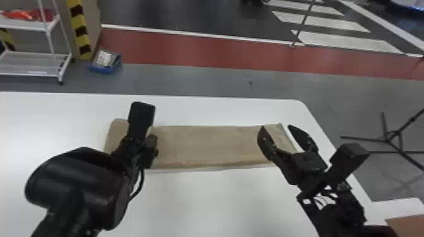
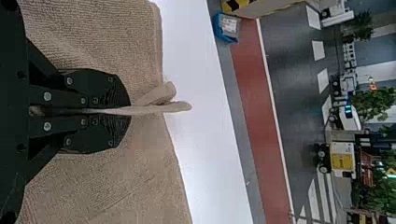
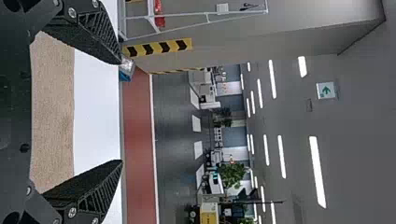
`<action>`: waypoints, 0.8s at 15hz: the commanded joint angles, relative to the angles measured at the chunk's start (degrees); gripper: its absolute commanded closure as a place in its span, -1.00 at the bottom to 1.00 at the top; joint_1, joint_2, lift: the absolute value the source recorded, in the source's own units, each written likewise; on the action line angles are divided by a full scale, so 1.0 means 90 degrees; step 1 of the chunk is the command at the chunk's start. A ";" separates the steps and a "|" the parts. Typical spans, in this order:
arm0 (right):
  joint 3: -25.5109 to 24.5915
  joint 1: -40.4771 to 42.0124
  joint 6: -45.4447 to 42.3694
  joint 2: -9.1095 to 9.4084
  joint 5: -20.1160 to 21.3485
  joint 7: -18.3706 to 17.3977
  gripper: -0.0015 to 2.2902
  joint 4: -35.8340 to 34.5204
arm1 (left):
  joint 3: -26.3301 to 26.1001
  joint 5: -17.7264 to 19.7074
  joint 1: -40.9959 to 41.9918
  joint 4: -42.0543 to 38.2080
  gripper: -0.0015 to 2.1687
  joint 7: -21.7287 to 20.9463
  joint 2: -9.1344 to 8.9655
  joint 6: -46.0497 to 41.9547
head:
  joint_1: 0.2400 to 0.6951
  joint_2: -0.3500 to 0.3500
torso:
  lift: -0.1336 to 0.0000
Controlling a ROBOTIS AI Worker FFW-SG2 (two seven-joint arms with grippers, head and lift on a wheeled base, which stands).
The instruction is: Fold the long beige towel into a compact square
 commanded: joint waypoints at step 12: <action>0.1444 -0.1468 0.1275 0.0379 0.0682 -0.0035 -0.83 0.1039 | 0.1708 -0.0032 0.1965 -0.2082 -0.97 -0.0429 0.0127 -0.1509 | 1.00 -0.41 | -0.78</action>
